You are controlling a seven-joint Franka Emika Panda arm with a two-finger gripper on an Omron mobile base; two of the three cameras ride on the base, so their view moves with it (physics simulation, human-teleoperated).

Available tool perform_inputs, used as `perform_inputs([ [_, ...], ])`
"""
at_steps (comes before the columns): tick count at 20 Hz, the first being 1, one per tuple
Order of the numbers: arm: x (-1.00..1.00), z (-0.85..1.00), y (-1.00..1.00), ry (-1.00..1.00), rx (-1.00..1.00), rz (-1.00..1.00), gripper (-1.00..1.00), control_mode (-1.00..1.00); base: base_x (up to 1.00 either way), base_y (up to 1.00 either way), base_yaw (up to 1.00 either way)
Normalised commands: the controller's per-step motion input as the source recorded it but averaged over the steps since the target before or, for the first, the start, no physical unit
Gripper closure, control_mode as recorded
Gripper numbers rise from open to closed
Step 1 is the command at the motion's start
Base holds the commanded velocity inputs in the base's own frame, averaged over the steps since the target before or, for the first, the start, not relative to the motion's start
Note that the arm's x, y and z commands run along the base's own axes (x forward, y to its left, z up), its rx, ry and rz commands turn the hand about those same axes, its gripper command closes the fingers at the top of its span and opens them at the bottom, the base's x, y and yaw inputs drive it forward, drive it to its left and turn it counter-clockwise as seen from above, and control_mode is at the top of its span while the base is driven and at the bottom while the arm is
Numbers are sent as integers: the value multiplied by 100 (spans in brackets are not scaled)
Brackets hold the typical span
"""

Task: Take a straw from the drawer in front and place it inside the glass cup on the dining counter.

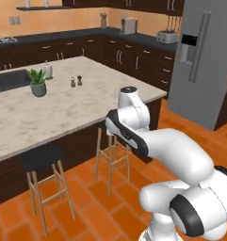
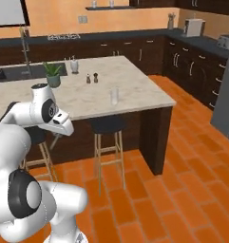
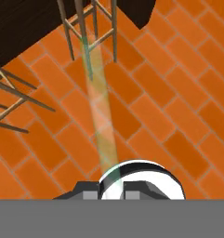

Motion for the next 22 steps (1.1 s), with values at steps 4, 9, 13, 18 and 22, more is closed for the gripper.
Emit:
perform_inputs([
  [4, 0, 0, 0, 0, 0, 0, 100, 100, 79, -52, 58],
  [9, 0, 0, 0, 0, 0, 0, 100, 100, 92, -60, 48],
  [13, 0, 0, 0, 0, 0, 0, 100, 100, 100, -63, 30],
  [18, 0, 0, 0, 0, 0, 0, 100, 100, 71, -52, 41],
  [22, 0, 0, 0, 0, 0, 0, 100, 100, 66, -47, 48],
])
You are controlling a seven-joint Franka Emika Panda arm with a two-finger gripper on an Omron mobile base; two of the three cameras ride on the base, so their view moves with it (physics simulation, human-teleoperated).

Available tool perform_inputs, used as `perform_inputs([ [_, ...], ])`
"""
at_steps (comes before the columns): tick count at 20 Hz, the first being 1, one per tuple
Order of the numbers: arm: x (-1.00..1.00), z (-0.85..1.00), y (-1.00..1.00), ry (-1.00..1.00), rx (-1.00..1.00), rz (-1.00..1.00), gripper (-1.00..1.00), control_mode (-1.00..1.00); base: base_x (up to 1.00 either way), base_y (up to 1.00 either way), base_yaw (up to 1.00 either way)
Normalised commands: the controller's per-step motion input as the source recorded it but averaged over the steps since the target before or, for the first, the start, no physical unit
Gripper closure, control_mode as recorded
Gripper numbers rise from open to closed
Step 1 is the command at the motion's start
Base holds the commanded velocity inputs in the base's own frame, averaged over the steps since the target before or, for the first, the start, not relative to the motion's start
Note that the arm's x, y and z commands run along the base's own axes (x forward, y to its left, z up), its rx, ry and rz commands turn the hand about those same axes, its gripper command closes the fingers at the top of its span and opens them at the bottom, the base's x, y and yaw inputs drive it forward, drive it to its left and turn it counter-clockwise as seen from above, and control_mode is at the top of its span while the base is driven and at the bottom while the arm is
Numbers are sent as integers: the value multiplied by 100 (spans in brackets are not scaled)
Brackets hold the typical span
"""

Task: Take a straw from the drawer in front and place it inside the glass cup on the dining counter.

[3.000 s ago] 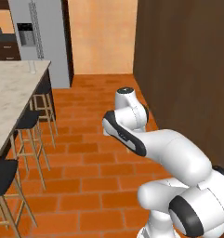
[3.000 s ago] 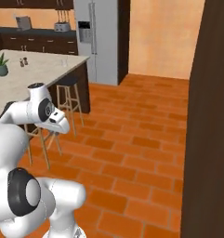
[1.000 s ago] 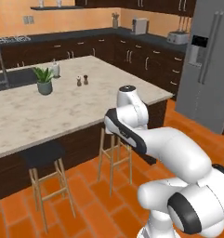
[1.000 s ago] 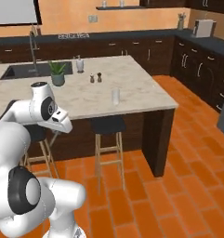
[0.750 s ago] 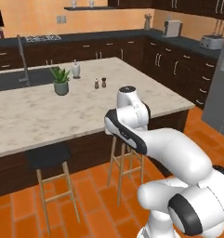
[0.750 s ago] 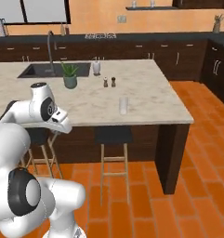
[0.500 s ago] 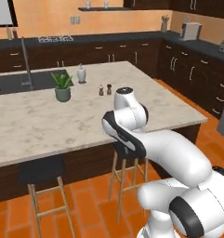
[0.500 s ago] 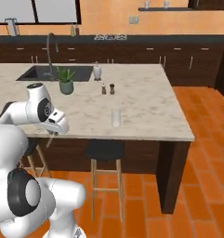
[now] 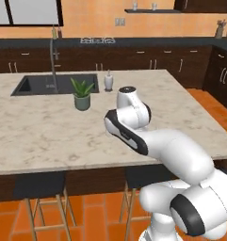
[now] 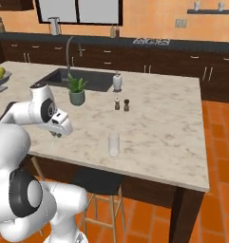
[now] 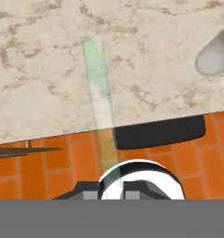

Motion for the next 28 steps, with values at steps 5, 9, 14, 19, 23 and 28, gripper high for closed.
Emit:
perform_inputs([
  [5, 0, 0, 0, 0, 0, 0, 100, 100, 97, -61, 23],
  [9, 4, 17, -3, -3, 1, 3, 100, -100, 64, -27, 6],
  [14, -16, 77, -35, -34, 8, 26, 100, -100, 0, 0, 0],
  [19, -5, 54, -84, -37, 14, 37, 100, -100, 0, 0, 0],
  [23, 24, 21, -86, -25, 19, 42, 100, -100, 0, 0, 0],
  [28, 42, 0, -65, -17, 16, 46, 100, -100, 0, 0, 0],
])
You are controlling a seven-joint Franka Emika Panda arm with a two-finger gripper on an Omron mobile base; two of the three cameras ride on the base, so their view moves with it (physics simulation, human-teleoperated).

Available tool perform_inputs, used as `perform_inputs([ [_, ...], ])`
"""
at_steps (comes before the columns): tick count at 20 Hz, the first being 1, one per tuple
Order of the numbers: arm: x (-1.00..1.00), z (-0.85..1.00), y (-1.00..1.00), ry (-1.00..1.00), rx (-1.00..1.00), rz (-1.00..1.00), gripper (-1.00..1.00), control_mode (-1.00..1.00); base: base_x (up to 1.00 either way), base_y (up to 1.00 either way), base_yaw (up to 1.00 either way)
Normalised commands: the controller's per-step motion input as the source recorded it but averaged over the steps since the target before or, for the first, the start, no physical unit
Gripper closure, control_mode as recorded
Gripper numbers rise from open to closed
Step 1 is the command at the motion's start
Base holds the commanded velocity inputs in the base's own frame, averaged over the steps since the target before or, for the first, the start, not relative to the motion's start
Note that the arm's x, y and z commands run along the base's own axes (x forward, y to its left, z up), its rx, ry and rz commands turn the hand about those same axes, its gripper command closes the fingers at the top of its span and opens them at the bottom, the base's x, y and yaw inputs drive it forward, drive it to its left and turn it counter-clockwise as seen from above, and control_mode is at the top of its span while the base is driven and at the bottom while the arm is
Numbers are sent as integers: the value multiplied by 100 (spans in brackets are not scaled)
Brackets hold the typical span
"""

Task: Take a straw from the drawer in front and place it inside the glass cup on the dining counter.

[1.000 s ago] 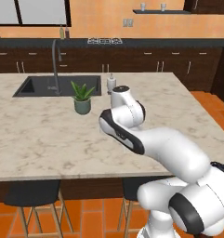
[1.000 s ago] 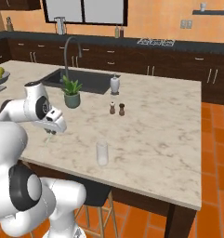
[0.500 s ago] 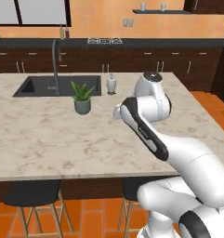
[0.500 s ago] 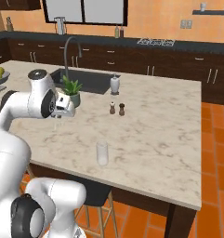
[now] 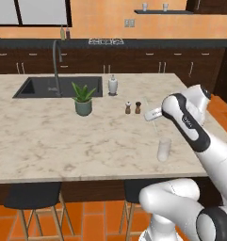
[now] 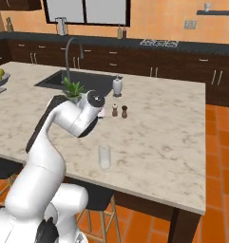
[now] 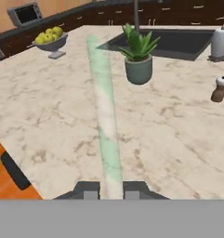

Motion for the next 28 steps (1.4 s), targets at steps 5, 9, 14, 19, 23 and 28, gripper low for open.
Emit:
perform_inputs([
  [5, 40, 0, -49, -11, 14, 41, 100, -100, 0, 0, 0],
  [9, 30, 0, -60, -1, 21, 27, 100, -100, 0, 0, 0],
  [14, 23, -5, -45, 0, 24, 22, 100, -100, 0, 0, 0],
  [19, 6, -20, -38, 0, 22, 20, 100, -100, 0, 0, 0],
  [23, -2, -28, -7, 1, 19, 18, 100, -100, 0, 0, 0],
  [28, -6, -24, 0, 0, 9, 14, 100, -100, 0, 0, 0],
])
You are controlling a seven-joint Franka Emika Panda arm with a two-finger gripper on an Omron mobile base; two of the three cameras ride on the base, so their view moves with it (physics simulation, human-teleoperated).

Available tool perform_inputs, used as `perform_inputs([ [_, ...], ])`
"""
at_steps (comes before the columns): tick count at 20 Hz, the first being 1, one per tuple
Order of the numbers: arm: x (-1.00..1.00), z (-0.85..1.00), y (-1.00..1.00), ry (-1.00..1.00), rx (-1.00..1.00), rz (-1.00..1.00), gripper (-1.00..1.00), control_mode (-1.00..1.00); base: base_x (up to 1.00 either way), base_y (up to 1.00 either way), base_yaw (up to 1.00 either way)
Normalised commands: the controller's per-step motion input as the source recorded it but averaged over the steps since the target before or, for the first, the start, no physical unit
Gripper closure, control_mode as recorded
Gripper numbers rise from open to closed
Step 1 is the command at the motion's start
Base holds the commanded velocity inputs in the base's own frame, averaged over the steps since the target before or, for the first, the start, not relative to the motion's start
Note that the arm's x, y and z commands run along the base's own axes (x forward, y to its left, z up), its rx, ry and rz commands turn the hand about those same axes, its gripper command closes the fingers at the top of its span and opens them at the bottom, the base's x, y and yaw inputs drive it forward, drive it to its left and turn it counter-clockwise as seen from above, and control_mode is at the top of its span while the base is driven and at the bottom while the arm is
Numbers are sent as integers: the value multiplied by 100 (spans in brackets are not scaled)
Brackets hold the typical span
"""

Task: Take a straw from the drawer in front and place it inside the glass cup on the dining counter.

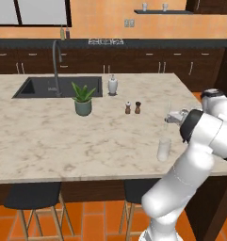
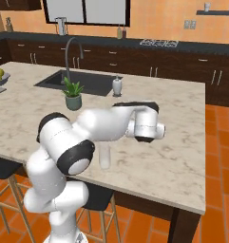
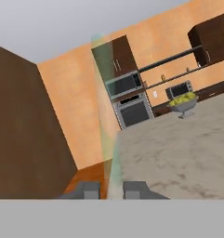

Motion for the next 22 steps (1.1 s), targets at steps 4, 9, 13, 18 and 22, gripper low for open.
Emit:
perform_inputs([
  [4, -6, -6, 0, 0, 0, 5, 100, -100, 0, 0, 0],
  [9, 0, -3, 0, 0, 0, 3, 100, -100, 0, 0, 0],
  [13, 0, -18, 5, 0, 0, 2, 100, -100, 0, 0, 0],
  [18, 3, -20, 11, 0, 0, 1, 100, -100, 0, 0, 0],
  [22, 4, -24, 10, 0, 0, 0, 100, -100, 0, 0, 0],
])
